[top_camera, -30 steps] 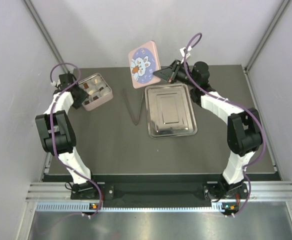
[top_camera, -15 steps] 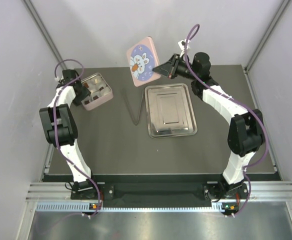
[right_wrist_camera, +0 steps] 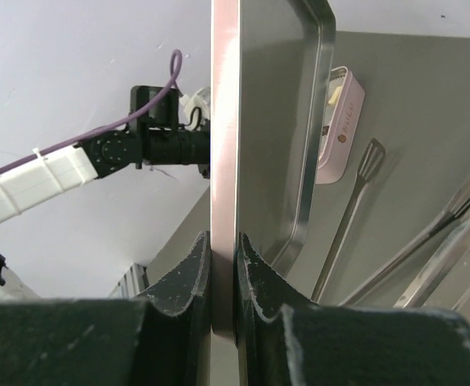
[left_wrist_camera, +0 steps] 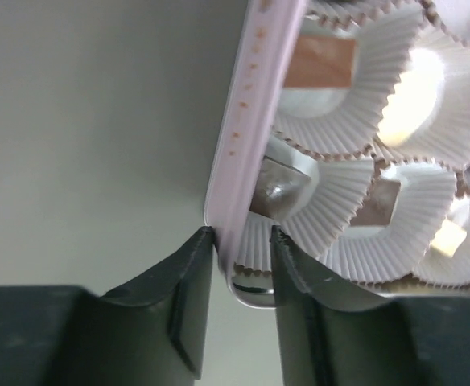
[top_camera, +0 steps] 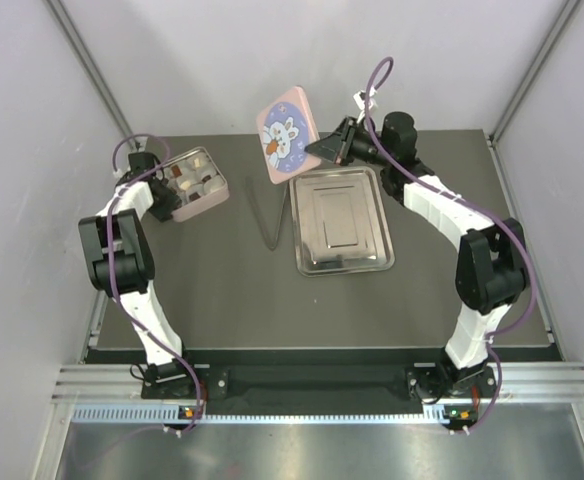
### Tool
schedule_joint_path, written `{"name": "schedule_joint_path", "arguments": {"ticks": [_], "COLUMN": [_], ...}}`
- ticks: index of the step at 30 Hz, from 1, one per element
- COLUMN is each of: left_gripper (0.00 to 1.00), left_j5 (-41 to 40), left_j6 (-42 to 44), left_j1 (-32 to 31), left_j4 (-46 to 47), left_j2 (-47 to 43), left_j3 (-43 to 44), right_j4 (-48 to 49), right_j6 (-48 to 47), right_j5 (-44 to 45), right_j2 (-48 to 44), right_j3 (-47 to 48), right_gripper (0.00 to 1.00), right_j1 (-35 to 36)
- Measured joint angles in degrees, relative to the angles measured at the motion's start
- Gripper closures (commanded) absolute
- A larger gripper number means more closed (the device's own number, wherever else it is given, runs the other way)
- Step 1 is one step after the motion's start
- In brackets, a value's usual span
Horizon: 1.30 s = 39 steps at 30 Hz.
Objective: Pack the chocolate
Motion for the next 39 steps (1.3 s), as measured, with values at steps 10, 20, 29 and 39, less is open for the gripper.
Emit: {"name": "schedule_joint_path", "arguments": {"ticks": [10,20,29,39], "left_gripper": [0.67,0.41,0.32,0.27], "left_j5": [2.27,3.19,8.74,34.75], "left_j6": [0.0,0.76,2.56,0.72], "left_j1": [-0.66,-2.01,-1.57,0.61], "left_j4": [-0.2,-2.8,-4.2,10.14], "left_j2": [-5.2,-14.12,-18.84,-21.09], "left_j3": [-6.47,-13.51,-6.45,-6.73], "right_j4": [-1.4,0.7,13.38,24.55], "right_j6": [-1.09,1.14,12.74,27.76], "right_j5": [1.2,2.67,0.79,-3.76], "right_j2": [-1.03,-0.68,15.37,28.37], "right_j3": [-1.01,-2.43,7.1,18.18], "right_gripper": [1.0,1.0,1.0,1.0], "right_j1": [0.74,6.16,10.51,10.86]}}
